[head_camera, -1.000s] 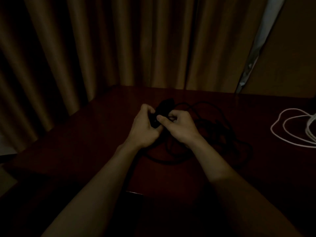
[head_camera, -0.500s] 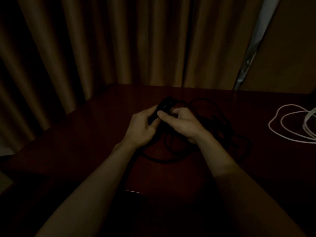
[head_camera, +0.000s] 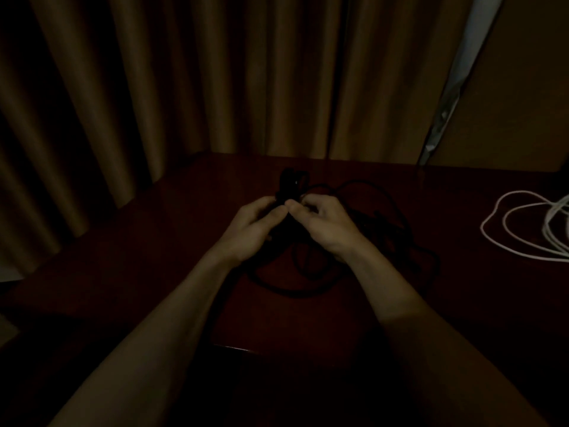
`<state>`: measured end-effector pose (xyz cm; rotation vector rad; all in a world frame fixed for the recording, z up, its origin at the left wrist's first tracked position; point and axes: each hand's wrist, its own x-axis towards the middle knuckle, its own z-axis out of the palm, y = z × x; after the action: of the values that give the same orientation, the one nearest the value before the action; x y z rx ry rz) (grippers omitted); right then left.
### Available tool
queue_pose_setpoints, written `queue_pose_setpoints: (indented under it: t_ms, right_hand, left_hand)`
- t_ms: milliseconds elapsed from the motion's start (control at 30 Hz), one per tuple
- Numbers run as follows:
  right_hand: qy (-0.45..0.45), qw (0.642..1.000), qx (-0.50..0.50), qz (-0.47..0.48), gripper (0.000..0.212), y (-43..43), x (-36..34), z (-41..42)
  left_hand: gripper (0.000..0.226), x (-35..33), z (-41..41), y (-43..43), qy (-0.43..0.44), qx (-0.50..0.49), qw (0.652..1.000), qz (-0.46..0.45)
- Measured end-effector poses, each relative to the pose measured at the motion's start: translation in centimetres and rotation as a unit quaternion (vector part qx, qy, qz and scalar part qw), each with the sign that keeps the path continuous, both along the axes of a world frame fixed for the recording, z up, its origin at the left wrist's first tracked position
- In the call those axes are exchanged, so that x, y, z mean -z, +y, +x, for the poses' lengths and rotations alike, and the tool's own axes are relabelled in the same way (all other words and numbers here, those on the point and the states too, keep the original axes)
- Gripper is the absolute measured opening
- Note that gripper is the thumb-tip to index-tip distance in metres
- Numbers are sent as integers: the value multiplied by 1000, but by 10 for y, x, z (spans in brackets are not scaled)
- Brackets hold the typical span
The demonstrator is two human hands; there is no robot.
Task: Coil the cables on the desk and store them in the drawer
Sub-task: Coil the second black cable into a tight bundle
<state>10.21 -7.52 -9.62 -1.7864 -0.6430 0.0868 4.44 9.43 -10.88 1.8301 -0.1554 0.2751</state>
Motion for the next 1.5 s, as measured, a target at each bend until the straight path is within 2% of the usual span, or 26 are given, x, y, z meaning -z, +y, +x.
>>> queue_pose_setpoints:
  t_ms: [100, 233, 367, 500, 567, 667, 767, 933, 1067, 1200, 1333, 1400, 1500]
  right_hand:
    - [23, 999, -37, 20, 22, -3, 0, 2]
    - [50, 998, -34, 15, 17, -4, -3, 1]
    - [-2, 999, 27, -28, 27, 3, 0, 2]
    - [40, 999, -7, 29, 31, 11, 2, -3]
    - [22, 999, 20, 30, 28, 15, 5, -5]
    - [-13, 999, 47, 22, 44, 18, 7, -8]
    - [-9, 999, 20, 44, 48, 14, 4, -9]
    - [68, 994, -53, 65, 27, 9, 1, -9]
    - [81, 994, -52, 59, 20, 12, 0, -10]
    - [39, 999, -5, 30, 23, 21, 2, -13]
    - [64, 996, 34, 57, 31, 23, 4, -12]
    - [69, 996, 36, 53, 30, 20, 5, -9]
    - [81, 995, 16, 60, 28, 12, 5, -6]
  left_hand:
    - [31, 1, 0, 0, 8, 58, 998, -9]
    - [29, 6, 4, 0, -61, 29, 997, 31]
    - [31, 9, 7, 0, -114, -64, 988, 87]
    - [44, 9, 4, -1, -123, -208, 938, 249]
    - [46, 6, -1, -7, -107, -249, 923, 274]
    - [41, 4, -4, -9, -95, -253, 937, 223]
    - [32, 2, -1, -8, -68, -199, 963, 169]
    - [42, -1, -3, -7, -58, -96, 982, 153]
    - [25, 2, -2, -7, -78, -130, 975, 161]
    - [31, 5, 1, -5, -100, -166, 957, 215]
    - [47, 7, 2, -6, -122, -167, 941, 269]
    - [42, 6, 2, -7, -130, -145, 952, 237]
    - [31, 3, 0, -5, -84, -75, 988, 107]
